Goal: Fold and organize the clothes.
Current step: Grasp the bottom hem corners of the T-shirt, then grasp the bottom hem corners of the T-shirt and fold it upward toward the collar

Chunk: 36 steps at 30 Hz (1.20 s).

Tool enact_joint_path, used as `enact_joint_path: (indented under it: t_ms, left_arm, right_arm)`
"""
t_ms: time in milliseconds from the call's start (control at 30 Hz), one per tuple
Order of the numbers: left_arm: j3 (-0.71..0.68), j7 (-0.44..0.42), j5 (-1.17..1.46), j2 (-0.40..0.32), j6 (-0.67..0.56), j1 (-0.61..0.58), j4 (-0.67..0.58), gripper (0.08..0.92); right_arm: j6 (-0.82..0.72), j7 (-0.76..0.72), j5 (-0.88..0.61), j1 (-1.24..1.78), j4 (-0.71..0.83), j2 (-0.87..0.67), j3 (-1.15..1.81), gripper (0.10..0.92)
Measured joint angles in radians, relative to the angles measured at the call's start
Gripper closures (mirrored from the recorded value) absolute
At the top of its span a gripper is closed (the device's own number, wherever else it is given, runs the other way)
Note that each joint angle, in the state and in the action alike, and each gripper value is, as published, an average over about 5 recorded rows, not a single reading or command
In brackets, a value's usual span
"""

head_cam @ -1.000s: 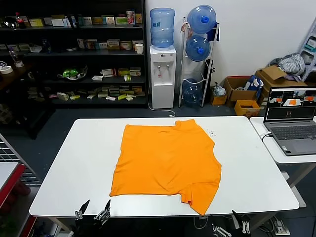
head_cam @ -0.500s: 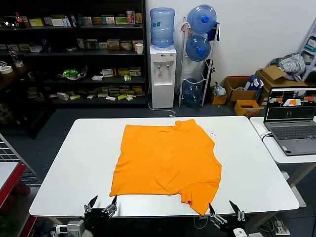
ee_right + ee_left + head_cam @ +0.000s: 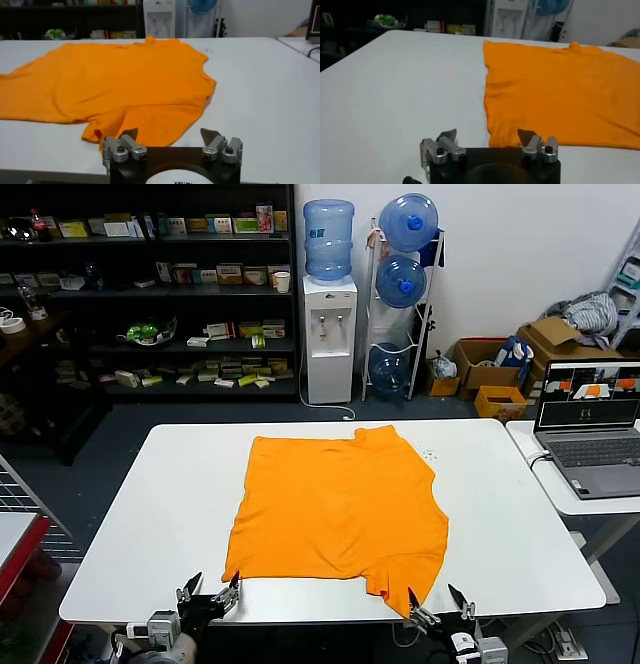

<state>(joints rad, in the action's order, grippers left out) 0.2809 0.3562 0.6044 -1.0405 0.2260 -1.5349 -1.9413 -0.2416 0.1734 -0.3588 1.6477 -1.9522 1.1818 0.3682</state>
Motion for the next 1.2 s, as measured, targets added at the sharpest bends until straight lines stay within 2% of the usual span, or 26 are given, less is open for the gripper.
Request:
enact_joint_path:
  t_ms: [100, 200, 833, 967, 1200]
  left_arm:
    - [-0.009, 0.004, 0.001, -0.005, 0.001, 0.003, 0.004, 0.186]
    - [-0.017, 0.009, 0.002, -0.009, 0.002, 0.005, 0.008, 0.241]
    - [-0.041, 0.009, 0.001, -0.019, 0.001, 0.03, 0.032, 0.792]
    - [-0.042, 0.007, 0.001, -0.019, 0.0, 0.026, 0.027, 0.887]
    - [-0.035, 0.014, 0.017, -0.007, 0.001, 0.004, 0.0, 0.906]
  right_arm:
    - [-0.002, 0.001, 0.004, -0.005, 0.007, 0.0, -0.011, 0.248]
    - [-0.001, 0.002, 0.009, -0.007, 0.012, 0.001, -0.018, 0.328]
    - [0.027, -0.003, 0.02, 0.005, 0.023, 0.001, -0.018, 0.879]
    - [0.041, -0.008, 0.015, 0.016, 0.015, -0.007, -0.012, 0.901]
    - [0.07, -0.005, -0.005, 0.069, -0.036, -0.041, 0.008, 0.901]
